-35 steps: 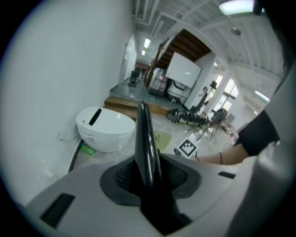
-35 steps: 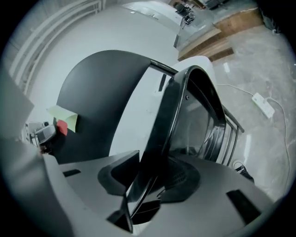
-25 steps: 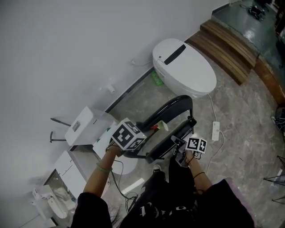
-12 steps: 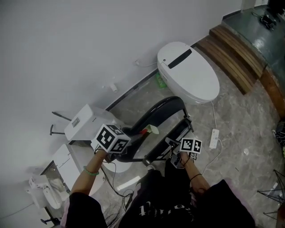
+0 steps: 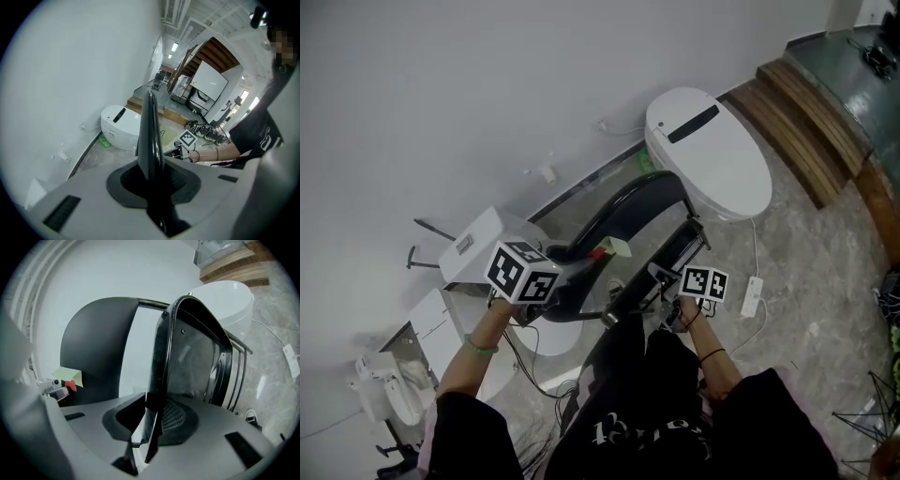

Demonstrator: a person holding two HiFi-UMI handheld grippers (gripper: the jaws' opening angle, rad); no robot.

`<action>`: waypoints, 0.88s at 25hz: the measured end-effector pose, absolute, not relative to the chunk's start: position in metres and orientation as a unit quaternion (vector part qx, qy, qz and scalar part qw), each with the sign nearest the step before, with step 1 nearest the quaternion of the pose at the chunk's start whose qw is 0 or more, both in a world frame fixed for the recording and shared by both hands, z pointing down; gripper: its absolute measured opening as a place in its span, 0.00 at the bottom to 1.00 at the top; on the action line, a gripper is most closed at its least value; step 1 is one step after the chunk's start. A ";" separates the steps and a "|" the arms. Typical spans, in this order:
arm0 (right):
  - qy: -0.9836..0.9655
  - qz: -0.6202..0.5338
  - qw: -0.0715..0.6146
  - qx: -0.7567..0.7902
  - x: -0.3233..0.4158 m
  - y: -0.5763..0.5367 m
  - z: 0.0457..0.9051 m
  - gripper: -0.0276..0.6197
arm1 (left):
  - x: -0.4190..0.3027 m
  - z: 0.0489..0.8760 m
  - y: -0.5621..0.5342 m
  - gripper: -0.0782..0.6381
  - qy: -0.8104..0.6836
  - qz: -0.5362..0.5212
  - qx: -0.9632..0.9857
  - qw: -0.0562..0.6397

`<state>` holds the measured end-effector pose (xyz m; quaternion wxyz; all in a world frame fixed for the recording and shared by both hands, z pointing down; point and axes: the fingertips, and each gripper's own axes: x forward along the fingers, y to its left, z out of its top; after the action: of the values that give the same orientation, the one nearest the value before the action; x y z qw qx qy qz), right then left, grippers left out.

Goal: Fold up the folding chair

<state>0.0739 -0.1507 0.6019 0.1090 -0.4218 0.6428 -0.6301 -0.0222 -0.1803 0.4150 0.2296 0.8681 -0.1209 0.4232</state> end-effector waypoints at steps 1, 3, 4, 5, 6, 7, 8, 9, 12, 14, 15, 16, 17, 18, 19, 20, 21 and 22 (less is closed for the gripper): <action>0.642 -0.630 0.110 -0.423 0.072 -0.159 0.601 0.18 | -0.023 0.413 -0.187 0.20 -0.121 0.422 0.869 0.228; 0.639 -0.630 0.113 -0.427 0.069 -0.173 0.600 0.18 | -0.027 0.411 -0.200 0.20 -0.118 0.420 0.871 0.225; 0.637 -0.630 0.115 -0.430 0.067 -0.180 0.599 0.18 | -0.029 0.410 -0.206 0.20 -0.115 0.419 0.872 0.224; 0.634 -0.629 0.117 -0.434 0.065 -0.188 0.598 0.18 | -0.031 0.409 -0.214 0.20 -0.112 0.418 0.873 0.223; 0.631 -0.630 0.119 -0.437 0.063 -0.196 0.598 0.18 | -0.034 0.408 -0.222 0.20 -0.108 0.418 0.874 0.221; 0.628 -0.631 0.121 -0.440 0.059 -0.204 0.597 0.18 | -0.038 0.408 -0.230 0.20 -0.104 0.419 0.875 0.219; 0.624 -0.633 0.122 -0.441 0.054 -0.212 0.598 0.18 | -0.042 0.408 -0.238 0.20 -0.099 0.420 0.875 0.218; 0.621 -0.635 0.123 -0.443 0.049 -0.220 0.598 0.18 | -0.047 0.408 -0.248 0.20 -0.095 0.421 0.875 0.217; 0.611 -0.636 0.128 -0.453 0.034 -0.250 0.596 0.18 | -0.062 0.406 -0.282 0.20 -0.087 0.422 0.875 0.220; 0.605 -0.635 0.136 -0.461 0.026 -0.272 0.591 0.18 | -0.071 0.402 -0.305 0.20 -0.079 0.421 0.877 0.219; 0.603 -0.634 0.139 -0.464 0.023 -0.282 0.589 0.18 | -0.074 0.399 -0.315 0.20 -0.075 0.420 0.878 0.218; 0.602 -0.633 0.141 -0.465 0.020 -0.290 0.587 0.18 | -0.077 0.397 -0.323 0.21 -0.071 0.419 0.879 0.215; 0.602 -0.632 0.143 -0.466 0.016 -0.299 0.585 0.18 | -0.080 0.395 -0.331 0.21 -0.069 0.418 0.880 0.212; 0.602 -0.632 0.145 -0.466 0.013 -0.308 0.584 0.18 | -0.083 0.393 -0.340 0.21 -0.068 0.418 0.882 0.209; 0.603 -0.631 0.148 -0.465 0.009 -0.318 0.583 0.18 | -0.086 0.391 -0.348 0.21 -0.068 0.419 0.882 0.204; 0.603 -0.632 0.149 -0.464 0.005 -0.327 0.583 0.18 | -0.088 0.390 -0.356 0.21 -0.068 0.420 0.883 0.199; 0.603 -0.632 0.150 -0.463 0.002 -0.337 0.582 0.18 | -0.091 0.388 -0.364 0.21 -0.069 0.420 0.883 0.195; 0.603 -0.633 0.149 -0.462 -0.001 -0.346 0.582 0.18 | -0.094 0.388 -0.372 0.21 -0.071 0.421 0.884 0.192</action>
<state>-0.0014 -0.3459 0.5820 0.1491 -0.4620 0.6032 -0.6328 -0.0944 -0.3724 0.3876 0.1919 0.8836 -0.0706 0.4212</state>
